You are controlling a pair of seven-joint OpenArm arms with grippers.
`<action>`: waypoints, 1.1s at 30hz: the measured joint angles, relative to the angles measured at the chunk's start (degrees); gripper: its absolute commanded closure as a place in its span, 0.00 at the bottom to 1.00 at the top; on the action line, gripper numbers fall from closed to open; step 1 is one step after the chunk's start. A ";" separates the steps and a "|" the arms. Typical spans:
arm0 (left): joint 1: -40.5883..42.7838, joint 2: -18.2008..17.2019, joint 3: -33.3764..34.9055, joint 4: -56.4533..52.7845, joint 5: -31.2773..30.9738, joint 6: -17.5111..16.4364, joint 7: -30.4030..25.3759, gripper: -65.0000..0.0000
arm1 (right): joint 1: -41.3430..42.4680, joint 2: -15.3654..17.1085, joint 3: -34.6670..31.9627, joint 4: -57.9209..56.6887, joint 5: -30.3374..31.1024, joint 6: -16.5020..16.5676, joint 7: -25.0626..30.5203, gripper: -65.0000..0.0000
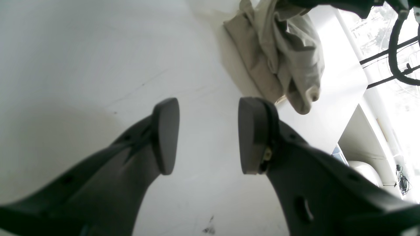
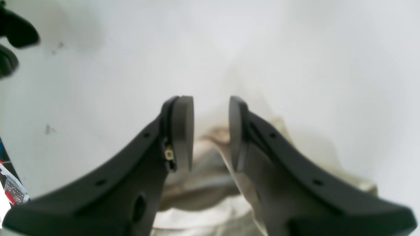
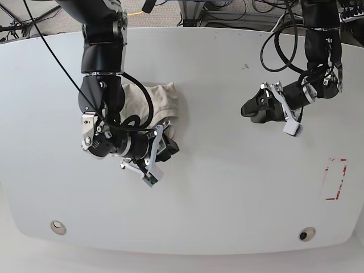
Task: Fold the T-shirt properly
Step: 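Press the bundle with the right gripper and reposition the left gripper over it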
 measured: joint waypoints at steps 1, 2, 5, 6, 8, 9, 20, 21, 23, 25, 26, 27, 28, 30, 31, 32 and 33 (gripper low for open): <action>0.09 0.00 0.00 0.00 0.09 0.02 0.02 0.59 | 0.15 -0.44 -0.28 0.24 0.15 0.02 0.39 0.73; 0.15 -0.02 0.00 0.00 0.07 0.02 0.00 0.59 | 0.02 -0.66 -0.44 0.68 0.66 0.02 0.55 0.73; 0.15 0.00 0.00 0.00 0.22 0.02 0.02 0.59 | -1.84 0.02 -0.50 4.13 0.26 0.15 -0.35 0.73; 0.11 0.04 0.00 0.00 0.24 0.02 0.02 0.59 | -2.49 1.09 -0.50 5.38 0.26 0.15 -0.61 0.73; 0.02 0.04 0.02 -0.07 0.17 0.02 0.02 0.59 | -3.26 2.75 -0.13 6.47 0.04 0.13 -0.70 0.73; 0.00 0.07 0.02 -0.09 0.24 0.02 0.04 0.59 | -3.50 3.65 -0.11 6.88 -0.15 0.15 -0.68 0.73; 0.00 1.75 0.83 -0.17 0.28 0.24 -0.04 0.59 | -11.54 11.58 4.00 11.82 -0.37 0.13 -0.63 0.73; -0.11 1.51 2.21 -0.13 0.52 0.44 -0.26 0.59 | -11.54 11.69 4.55 11.50 -0.39 0.09 -0.61 0.73; -0.35 1.11 5.38 0.70 2.54 0.50 -0.35 0.59 | -12.00 11.78 5.79 11.45 0.00 0.02 -0.48 0.73; -0.52 1.55 8.83 3.39 4.90 0.46 0.55 0.59 | -12.85 12.39 7.17 11.45 1.51 0.07 0.15 0.73; -0.79 1.79 10.80 5.18 6.54 0.66 0.28 0.59 | -13.11 12.81 8.02 11.50 1.70 0.31 0.26 0.73; -1.33 2.08 13.09 7.54 7.50 0.57 0.50 0.59 | -13.40 13.31 9.31 11.43 1.11 0.24 0.07 0.73; -1.84 2.95 14.78 9.16 8.20 0.28 0.31 0.59 | -13.42 13.75 10.34 11.30 0.46 0.22 -0.28 0.73; -3.76 4.07 19.37 12.13 12.09 0.46 -0.37 0.59 | -12.46 14.40 12.68 10.82 -0.66 0.04 -0.85 0.73; -4.79 4.35 22.05 12.74 13.44 0.35 -0.61 0.59 | -11.67 14.67 13.40 10.64 -0.61 0.02 -0.87 0.73; -5.53 4.57 24.09 12.94 14.36 0.15 -0.63 0.60 | -10.82 14.88 13.57 10.19 -0.52 0.02 -0.66 0.73; -6.14 4.96 26.25 12.98 16.28 0.00 -0.61 0.60 | -9.46 15.41 13.60 9.09 -0.42 0.07 -0.17 0.73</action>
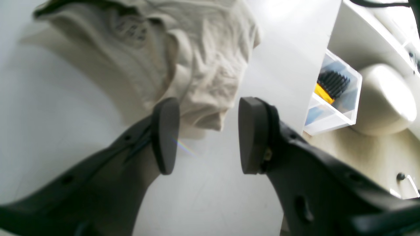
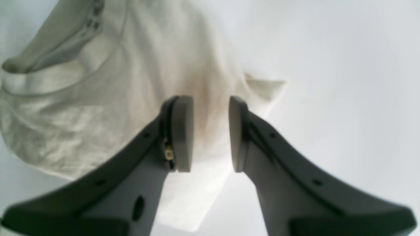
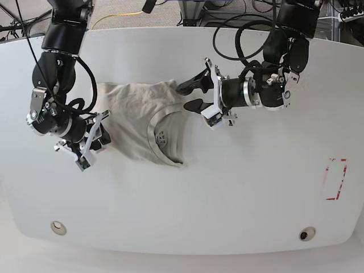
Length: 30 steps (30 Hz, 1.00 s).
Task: Fold the T-shirt properly
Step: 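Press the bundle with the right gripper and reposition the left gripper over it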
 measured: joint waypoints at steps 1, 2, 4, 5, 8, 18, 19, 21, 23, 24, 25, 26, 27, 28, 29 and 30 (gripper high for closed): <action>-0.39 0.85 1.92 -0.07 2.56 0.04 0.31 0.60 | 1.27 0.59 -0.44 -1.55 -0.15 0.07 0.26 0.73; -0.66 2.08 3.30 -0.20 5.42 0.39 0.74 0.60 | 2.43 1.03 -0.57 -3.17 -0.98 0.20 0.72 0.73; -0.68 4.13 4.66 -0.31 9.62 0.48 0.92 0.60 | 3.50 1.66 -0.50 -5.68 -2.01 0.15 2.80 0.73; -0.70 5.75 5.68 -0.59 11.19 0.46 0.83 0.60 | 3.80 2.12 -0.42 -7.39 -2.71 0.04 4.52 0.73; -0.66 9.07 8.22 -2.49 16.26 0.09 -2.73 0.60 | 4.76 2.29 -0.33 -11.96 -4.39 0.15 8.44 0.73; 0.59 13.77 12.48 -12.70 29.11 0.42 -12.70 0.60 | 7.69 1.31 -3.67 -30.08 -11.58 0.20 25.64 0.73; 0.74 13.77 12.50 -13.53 29.38 0.39 -12.98 0.60 | 7.52 1.33 -3.74 -31.80 -12.92 0.13 26.51 0.73; 0.33 13.40 12.57 -14.56 29.62 0.39 -13.81 0.60 | 7.21 1.77 -3.96 -33.97 -14.91 0.00 28.15 0.73; -0.79 12.26 11.28 -16.46 29.00 -0.22 -14.58 0.60 | 7.13 1.95 -3.96 -35.39 -15.76 0.00 30.75 0.73; -1.40 11.74 10.62 -17.44 29.09 -0.24 -14.60 0.60 | 7.10 1.95 -3.93 -35.67 -16.33 0.00 31.19 0.73; -2.34 11.02 9.73 -18.78 29.09 -0.26 -14.51 0.60 | 6.80 1.92 -3.93 -35.80 -16.68 0.00 31.34 0.73; -3.28 10.05 8.94 -20.15 29.46 -0.20 -14.62 0.60 | 6.34 1.97 -3.78 -35.74 -16.65 -0.02 31.56 0.73; -4.57 8.94 8.39 -21.29 28.52 -0.24 -15.41 0.60 | 5.51 2.08 -3.63 -35.56 -16.61 -0.04 31.61 0.73; -5.49 8.04 8.33 -22.34 28.24 -0.37 -15.93 0.60 | 4.72 2.25 -3.65 -35.04 -16.44 -0.07 31.74 0.73; -6.75 7.21 8.33 -23.56 27.85 -0.61 -16.39 0.60 | 3.48 2.49 -3.65 -33.90 -16.13 -0.04 32.20 0.73; -8.15 6.32 8.39 -24.81 27.61 -0.66 -16.55 0.60 | 1.95 2.78 -3.58 -32.50 -15.56 0.00 32.24 0.73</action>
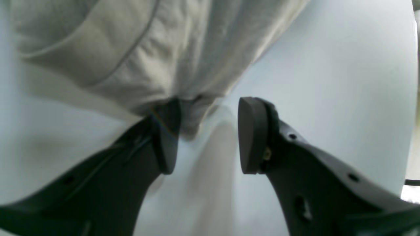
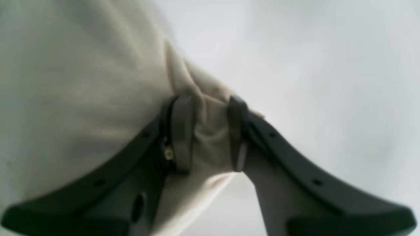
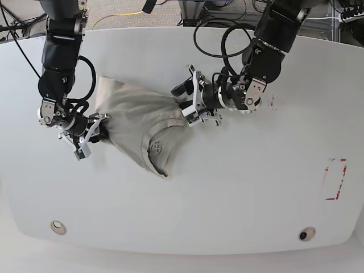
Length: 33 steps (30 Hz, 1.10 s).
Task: Fold the T-shirt properly
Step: 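Press the bundle with the right gripper and reposition the left gripper over it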
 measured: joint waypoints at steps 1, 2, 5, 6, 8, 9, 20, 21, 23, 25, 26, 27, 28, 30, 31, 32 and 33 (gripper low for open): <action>-0.94 -0.68 0.00 -0.76 -0.04 0.00 -0.04 0.60 | -1.27 0.15 0.02 1.31 0.22 -0.02 -0.66 0.73; -1.86 -1.05 -0.04 -1.66 -0.20 -0.04 -0.33 0.60 | -2.45 0.17 0.09 3.43 0.31 -0.09 -2.27 0.73; -5.66 -1.66 0.17 -6.32 -1.01 -0.57 -2.54 0.59 | -7.04 -0.20 0.35 10.80 -0.11 -0.31 -6.64 0.73; -6.80 -1.84 0.33 -8.11 -1.20 -0.68 -3.39 0.59 | -8.35 -0.94 0.48 12.92 -0.09 -0.37 -7.67 0.73; -9.01 -2.25 0.26 -11.08 -0.72 -0.39 -4.76 0.59 | -11.19 -2.91 1.18 18.16 -0.68 -0.52 -11.28 0.73; -9.94 -2.60 0.28 -12.20 -0.22 -0.33 -5.29 0.59 | -12.50 -4.31 2.03 21.00 -1.60 -0.57 -14.12 0.73; -16.76 -6.43 0.17 -18.67 1.29 0.22 -5.60 0.59 | -19.87 -17.81 3.85 35.80 -2.73 -0.24 -24.35 0.73; -16.90 -6.73 0.17 -18.53 1.66 0.22 -5.33 0.59 | -20.02 -18.99 3.39 36.06 -2.69 -0.26 -24.41 0.73; -16.98 -7.67 0.17 -17.18 1.92 0.28 -4.48 0.59 | -20.35 -20.46 0.66 37.27 -2.60 -0.28 -24.79 0.73; -16.68 -9.35 0.17 -13.77 1.70 0.17 -2.95 0.59 | -20.31 -20.83 -2.21 38.16 -2.05 -0.17 -24.52 0.73; -16.52 -10.25 0.07 -11.76 1.42 0.00 -2.12 0.59 | -20.15 -20.83 -3.37 38.40 -1.95 -0.02 -24.17 0.73; -16.52 -10.99 -0.85 -9.33 1.44 0.02 -0.94 0.59 | -19.93 -20.72 -4.57 38.45 -2.01 -0.02 -23.93 0.73; -16.28 -11.34 -2.16 -7.17 1.55 0.09 0.09 0.59 | -19.87 -20.63 -5.35 38.45 -2.16 0.00 -24.13 0.73; -15.26 -11.43 -4.76 -2.56 1.95 0.37 2.78 0.59 | -19.80 -20.61 -5.81 38.53 -2.29 0.00 -24.17 0.73; -14.21 -11.50 -6.56 0.55 1.64 0.76 3.37 0.59 | -20.04 -20.59 -5.88 39.08 -2.36 -0.04 -24.22 0.73; -12.76 -11.37 -8.35 4.20 1.62 0.94 4.81 0.59 | -20.26 -20.46 -5.70 40.04 -2.23 0.00 -24.37 0.73; -11.34 -11.04 -9.68 7.23 1.81 0.98 5.55 0.59 | -20.33 -20.37 -5.14 40.94 -2.03 0.20 -24.39 0.73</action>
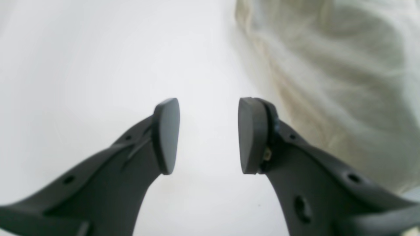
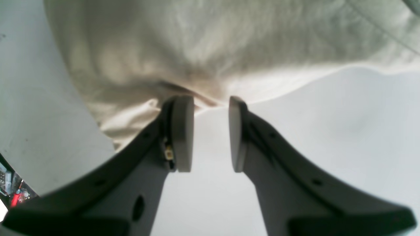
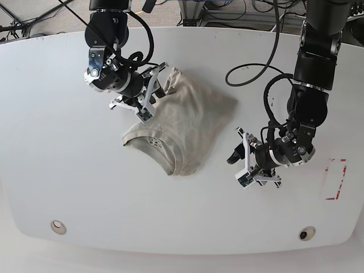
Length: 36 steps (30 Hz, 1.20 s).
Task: Fold the T-shirt properly
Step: 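Press the bundle with the right gripper and reposition the left gripper over it, then lower the left gripper onto the bundle's collar and grasp it, then carry the folded shirt with the left gripper toward the red-taped square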
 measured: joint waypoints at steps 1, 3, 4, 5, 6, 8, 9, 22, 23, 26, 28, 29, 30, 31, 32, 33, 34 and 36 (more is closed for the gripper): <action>1.99 0.72 -1.95 3.82 0.00 0.04 0.52 0.59 | 0.09 0.00 1.27 1.18 0.07 -0.07 -0.09 0.73; 5.14 2.93 -4.44 8.59 0.42 1.86 1.18 0.58 | 0.31 1.07 3.72 2.54 0.72 0.02 -2.14 0.73; 7.37 4.57 -5.33 11.37 1.31 4.72 1.27 0.56 | 0.66 2.14 5.44 2.97 0.85 -0.04 -3.50 0.73; 9.40 6.05 -5.38 13.64 2.60 7.26 1.38 0.53 | 0.68 3.04 6.75 3.37 0.31 -0.26 -4.35 0.73; 11.04 7.43 -5.03 15.96 4.07 9.20 1.40 0.49 | 0.63 3.67 7.93 3.98 0.02 -0.13 -5.14 0.73; 13.68 10.47 -3.48 19.06 6.03 12.26 0.74 0.41 | 0.63 5.05 9.92 4.76 -0.20 -0.24 -5.73 0.73; 14.51 11.98 -2.27 19.21 6.73 12.87 0.33 0.39 | 0.57 5.88 10.69 5.01 -0.15 -0.26 -5.70 0.73; 21.31 22.64 6.36 4.35 19.76 27.82 -21.14 0.31 | 0.70 10.14 17.22 4.94 0.31 -0.11 -5.77 0.73; 20.90 22.86 6.36 1.75 20.09 28.83 -22.18 0.31 | 0.85 10.05 17.53 4.94 0.33 -0.11 -5.75 0.73; 20.70 22.51 5.95 -5.07 20.04 29.75 -27.08 0.31 | 0.76 9.88 17.81 4.96 0.83 -0.13 -5.38 0.73; 19.96 22.29 5.70 -9.77 19.87 29.77 -30.40 0.31 | 0.68 9.88 17.84 4.96 0.92 -0.13 -5.55 0.73; 19.45 22.29 5.40 -12.02 19.32 29.73 -33.53 0.31 | 0.68 9.88 17.84 4.96 0.92 -0.13 -5.57 0.73; 18.53 22.29 4.52 -13.70 19.32 28.92 -33.88 0.31 | 0.68 9.86 18.01 4.96 0.96 -0.11 -5.57 0.73; 17.81 22.29 3.39 -15.04 19.23 28.55 -34.12 0.31 | 0.72 9.86 18.32 4.96 0.98 -0.11 -5.55 0.73; 17.57 22.32 2.29 -16.00 19.02 27.71 -34.84 0.31 | 0.76 9.86 18.53 4.96 1.03 -0.11 -5.51 0.73; 17.33 22.27 0.87 -16.72 18.84 27.23 -35.58 0.31 | 0.81 9.90 18.82 4.96 0.92 -0.11 -5.60 0.73; 17.27 21.99 -0.98 -17.33 18.64 27.17 -36.46 0.31 | 0.83 9.88 19.32 4.96 0.90 -0.09 -5.62 0.73; 17.27 21.40 -4.94 -18.16 18.47 27.06 -38.23 0.31 | 0.87 9.94 19.76 4.96 0.87 -0.09 -5.62 0.73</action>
